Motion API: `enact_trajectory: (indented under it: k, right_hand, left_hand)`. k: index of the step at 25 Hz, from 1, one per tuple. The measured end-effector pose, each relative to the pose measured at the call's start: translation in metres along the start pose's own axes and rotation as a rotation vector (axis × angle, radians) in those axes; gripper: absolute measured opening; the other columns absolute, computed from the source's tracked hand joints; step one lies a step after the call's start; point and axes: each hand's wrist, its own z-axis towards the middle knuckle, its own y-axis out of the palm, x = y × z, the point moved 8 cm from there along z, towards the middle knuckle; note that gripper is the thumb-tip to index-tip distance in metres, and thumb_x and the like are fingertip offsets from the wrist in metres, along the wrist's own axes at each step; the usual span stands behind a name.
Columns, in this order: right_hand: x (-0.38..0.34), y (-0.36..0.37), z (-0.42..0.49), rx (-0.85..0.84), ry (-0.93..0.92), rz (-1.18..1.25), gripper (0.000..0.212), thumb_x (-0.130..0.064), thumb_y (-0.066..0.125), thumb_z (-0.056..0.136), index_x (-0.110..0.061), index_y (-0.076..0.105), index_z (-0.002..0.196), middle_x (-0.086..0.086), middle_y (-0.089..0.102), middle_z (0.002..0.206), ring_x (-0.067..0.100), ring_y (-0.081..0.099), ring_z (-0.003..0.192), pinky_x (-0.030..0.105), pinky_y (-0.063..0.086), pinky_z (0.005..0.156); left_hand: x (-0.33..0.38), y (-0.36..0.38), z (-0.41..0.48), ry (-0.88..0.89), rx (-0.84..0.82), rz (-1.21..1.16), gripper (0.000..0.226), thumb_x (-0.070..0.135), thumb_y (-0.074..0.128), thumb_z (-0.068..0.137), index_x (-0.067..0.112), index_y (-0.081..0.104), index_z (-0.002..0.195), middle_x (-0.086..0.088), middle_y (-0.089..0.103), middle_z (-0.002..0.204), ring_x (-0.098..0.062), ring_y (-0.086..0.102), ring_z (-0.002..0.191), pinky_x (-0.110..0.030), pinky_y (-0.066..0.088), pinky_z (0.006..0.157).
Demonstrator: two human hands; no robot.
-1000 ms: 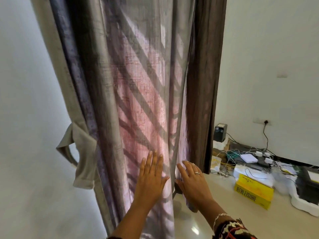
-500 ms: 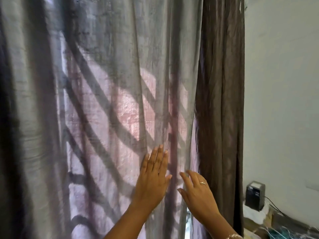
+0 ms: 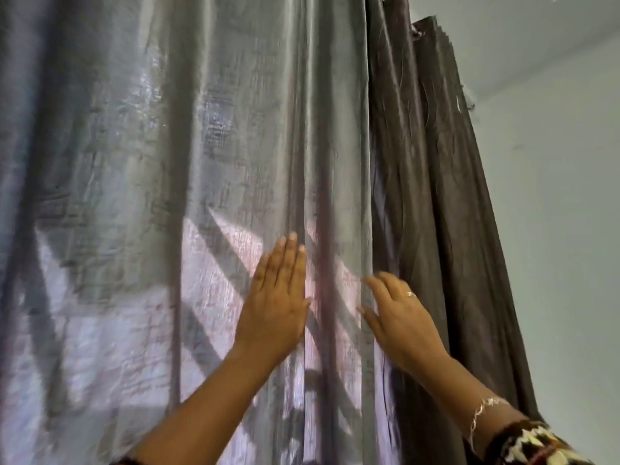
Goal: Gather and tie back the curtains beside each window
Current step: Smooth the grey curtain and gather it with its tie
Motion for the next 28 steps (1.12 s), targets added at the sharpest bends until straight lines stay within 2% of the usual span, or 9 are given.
enact_trajectory:
  k: [2,5,9,12,15,17,19,24,28]
  right_hand:
    - [0.015,0.007,0.043,0.022,0.041,0.126,0.044,-0.025,0.061,0.087,-0.004,0.052,0.125,0.016,0.053,0.123,0.034,0.054,0.109,0.039,0.047,0.089]
    - [0.036,0.023,0.102,0.082,0.095,0.236,0.051,-0.028,0.053,0.091,-0.011,0.037,0.137,0.012,0.041,0.134,0.030,0.045,0.117,0.035,0.041,0.093]
    - [0.070,0.030,0.187,0.186,0.212,0.284,0.064,-0.031,0.057,0.089,-0.019,0.024,0.143,0.015,0.031,0.137,0.032,0.038,0.122,0.040,0.038,0.098]
    - [0.094,0.032,0.248,0.188,0.313,0.402,0.076,-0.037,0.060,0.086,-0.020,0.015,0.145,0.020,0.030,0.137,0.038,0.038,0.122,0.047,0.035,0.103]
    - [0.098,0.025,0.297,0.235,0.201,0.400,0.074,-0.018,0.053,0.089,-0.025,0.007,0.147,0.019,0.041,0.124,0.036,0.051,0.103,0.044,0.044,0.085]
    - [0.099,0.025,0.314,0.256,0.084,0.123,0.078,-0.004,0.046,0.085,-0.025,0.005,0.147,0.013,0.051,0.095,0.029,0.052,0.076,0.038,0.041,0.064]
    - [0.117,0.037,0.322,0.249,0.044,-0.135,0.080,-0.003,0.047,0.083,-0.023,0.005,0.148,0.010,0.051,0.081,0.029,0.051,0.068,0.035,0.034,0.058]
    - [0.205,0.071,0.324,0.258,0.076,-0.329,0.060,-0.006,0.035,0.092,-0.016,0.014,0.147,0.021,0.061,0.100,0.040,0.060,0.089,0.038,0.040,0.064]
    - [0.299,0.073,0.337,0.350,0.231,-0.168,0.039,-0.020,0.028,0.101,-0.006,0.038,0.136,0.031,0.057,0.111,0.046,0.056,0.100,0.046,0.045,0.085]
  left_hand:
    - [-0.009,0.006,0.036,0.026,0.040,0.075,0.075,0.031,0.071,0.075,-0.006,0.042,0.133,-0.025,0.039,0.141,-0.037,0.037,0.131,-0.050,0.028,0.107]
    - [-0.021,0.021,0.080,0.057,0.057,0.220,0.075,0.035,0.064,0.080,-0.004,0.036,0.137,-0.024,0.034,0.144,-0.036,0.033,0.135,-0.048,0.022,0.109]
    - [-0.040,0.043,0.134,0.117,0.079,0.320,0.076,0.042,0.042,0.092,0.000,0.007,0.145,-0.021,0.006,0.154,-0.032,0.000,0.143,-0.040,-0.005,0.115]
    - [-0.054,0.057,0.165,0.156,0.102,0.361,0.078,0.050,0.025,0.093,0.005,-0.012,0.144,-0.016,-0.013,0.155,-0.024,-0.025,0.137,-0.035,-0.018,0.112]
    - [-0.069,0.070,0.193,0.128,0.119,0.421,0.079,0.055,0.015,0.090,0.007,-0.016,0.144,-0.014,-0.017,0.154,-0.025,-0.021,0.141,-0.034,-0.020,0.112]
    - [-0.074,0.077,0.209,0.112,0.105,0.437,0.080,0.057,0.015,0.090,0.007,-0.014,0.145,-0.013,-0.016,0.155,-0.024,-0.019,0.143,-0.035,-0.018,0.113]
    - [-0.076,0.088,0.223,0.101,0.087,0.459,0.081,0.059,0.015,0.090,0.008,-0.012,0.145,-0.012,-0.015,0.155,-0.023,-0.017,0.143,-0.033,-0.018,0.112]
    - [-0.057,0.113,0.248,0.061,0.096,0.428,0.089,0.066,-0.005,0.078,0.011,-0.003,0.147,-0.010,-0.008,0.157,-0.020,-0.009,0.145,-0.027,-0.017,0.111]
    - [-0.018,0.135,0.280,0.079,0.150,0.419,0.087,0.066,0.001,0.080,0.011,0.003,0.148,-0.009,-0.002,0.157,-0.020,-0.004,0.145,-0.029,-0.010,0.114]
